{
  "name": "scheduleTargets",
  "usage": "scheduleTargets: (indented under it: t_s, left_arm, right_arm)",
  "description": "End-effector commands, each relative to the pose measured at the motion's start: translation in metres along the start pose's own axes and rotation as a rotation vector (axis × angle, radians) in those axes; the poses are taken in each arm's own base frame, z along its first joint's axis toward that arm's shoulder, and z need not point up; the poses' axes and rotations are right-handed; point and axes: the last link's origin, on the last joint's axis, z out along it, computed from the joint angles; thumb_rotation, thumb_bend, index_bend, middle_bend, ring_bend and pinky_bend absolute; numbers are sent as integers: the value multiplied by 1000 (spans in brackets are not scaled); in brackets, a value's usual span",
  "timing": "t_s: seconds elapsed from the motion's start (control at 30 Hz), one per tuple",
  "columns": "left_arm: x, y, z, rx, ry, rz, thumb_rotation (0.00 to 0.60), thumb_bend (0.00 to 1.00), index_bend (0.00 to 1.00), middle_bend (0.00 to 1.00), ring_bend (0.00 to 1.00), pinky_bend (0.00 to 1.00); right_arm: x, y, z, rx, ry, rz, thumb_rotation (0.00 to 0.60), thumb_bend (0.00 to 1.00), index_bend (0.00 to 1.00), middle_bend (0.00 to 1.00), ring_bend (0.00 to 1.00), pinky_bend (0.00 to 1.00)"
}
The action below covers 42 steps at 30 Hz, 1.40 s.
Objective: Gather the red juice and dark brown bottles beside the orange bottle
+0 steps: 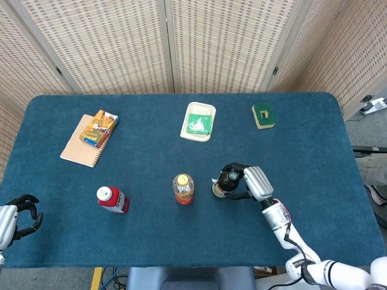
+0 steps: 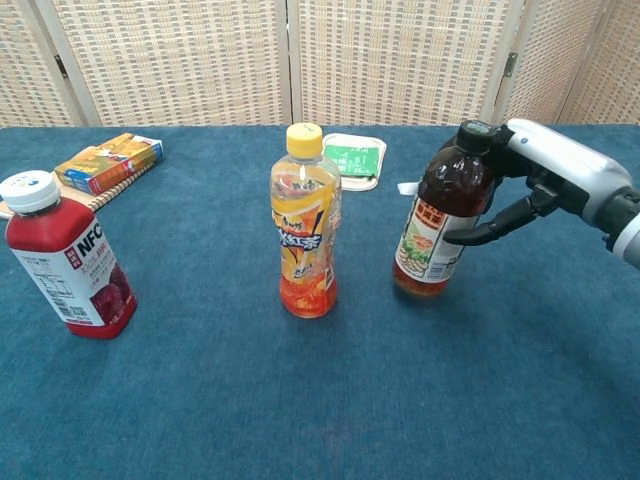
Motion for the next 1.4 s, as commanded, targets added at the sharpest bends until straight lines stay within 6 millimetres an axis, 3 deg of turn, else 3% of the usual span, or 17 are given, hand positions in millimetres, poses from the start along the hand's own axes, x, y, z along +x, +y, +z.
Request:
scheduleTargets:
  t_s: [0.03, 0.33, 0.7, 0.93, 1.1, 1.4]
  left_arm:
    - [0, 0, 0, 2, 1, 1, 600, 371, 348, 400, 447, 742]
    - [1, -1, 0, 4, 2, 1, 600, 370, 348, 400, 447, 742]
    - [1, 0, 0, 2, 0, 4, 600, 370, 348, 400, 447, 742]
    - [1, 0, 0, 3, 0, 3, 600, 370, 348, 400, 447, 742]
    - [1, 0, -1, 2, -2, 4, 600, 370, 348, 400, 447, 742]
    - [0, 0, -1, 0, -6, 4, 600, 371, 348, 400, 447, 742]
  right_arm:
    - [-6, -6, 5, 6, -14, -1, 600, 120, 462, 568, 466, 530]
    - [-21, -15, 10, 12, -43, -5, 600, 121, 462, 568, 467, 530]
    - [-25, -15, 10, 1, -70, -24, 600, 121, 462, 565, 466, 530]
    - [-26, -17, 9, 9, -82, -24, 600, 113, 459, 513, 442, 530]
    - [-25, -18, 9, 12, -91, -28, 600, 93, 333, 416, 368, 529]
    - [-23, -16, 9, 15, -90, -54, 600, 72, 209, 320, 281, 455]
